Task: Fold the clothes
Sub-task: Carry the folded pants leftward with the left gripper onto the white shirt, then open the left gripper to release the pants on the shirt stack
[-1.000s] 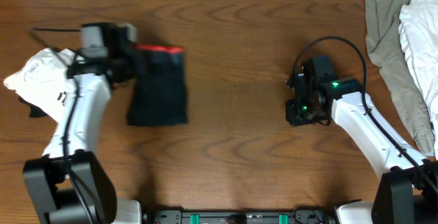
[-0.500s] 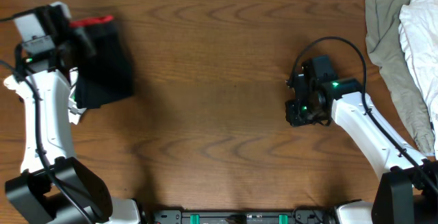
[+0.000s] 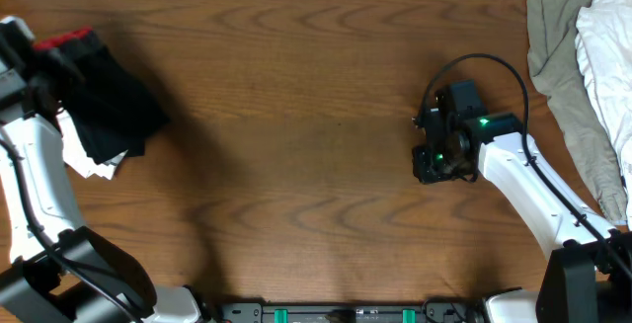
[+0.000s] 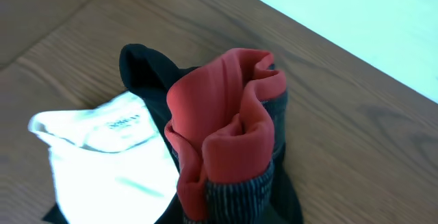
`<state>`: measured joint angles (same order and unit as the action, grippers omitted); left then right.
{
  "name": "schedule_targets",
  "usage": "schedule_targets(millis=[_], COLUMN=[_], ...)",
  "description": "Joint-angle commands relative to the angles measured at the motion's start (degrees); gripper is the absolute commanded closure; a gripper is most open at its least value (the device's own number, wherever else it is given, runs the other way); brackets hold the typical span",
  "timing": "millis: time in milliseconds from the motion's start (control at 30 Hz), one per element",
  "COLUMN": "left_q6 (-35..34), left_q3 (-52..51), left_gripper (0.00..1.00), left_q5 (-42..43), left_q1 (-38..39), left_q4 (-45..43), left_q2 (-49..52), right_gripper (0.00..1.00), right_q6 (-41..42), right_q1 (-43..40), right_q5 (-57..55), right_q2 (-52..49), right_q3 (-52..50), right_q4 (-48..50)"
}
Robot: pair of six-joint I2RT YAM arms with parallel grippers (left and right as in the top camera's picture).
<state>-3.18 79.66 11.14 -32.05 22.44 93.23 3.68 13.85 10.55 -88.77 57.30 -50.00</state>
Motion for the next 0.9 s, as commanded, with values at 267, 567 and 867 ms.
schedule_targets(millis=[267,567,867], left_q6=[-1.6,-1.8,-7.8], left_q3=[1.6,1.6,1.6], left_gripper=[0.94,0.64,0.02], left_q5=[-0.9,-0.9,-0.9], left_q1=[-5.0,-8.1,-10.7], left_q4=[-0.9,-0.7,0.7], left_q2=[4.9,6.2,6.2], right_gripper=[0.73,0.73,0.72], right_q6=[0.5,0.5,0.5], right_q1=[0.5,0.5,0.5], right_q5=[0.4,0.4,0.4], right_q2=[-0.3,-0.3,-0.3], right_q3=[-0.1,-0.1,-0.1], right_q4=[-0.6,-0.6,-0.6])
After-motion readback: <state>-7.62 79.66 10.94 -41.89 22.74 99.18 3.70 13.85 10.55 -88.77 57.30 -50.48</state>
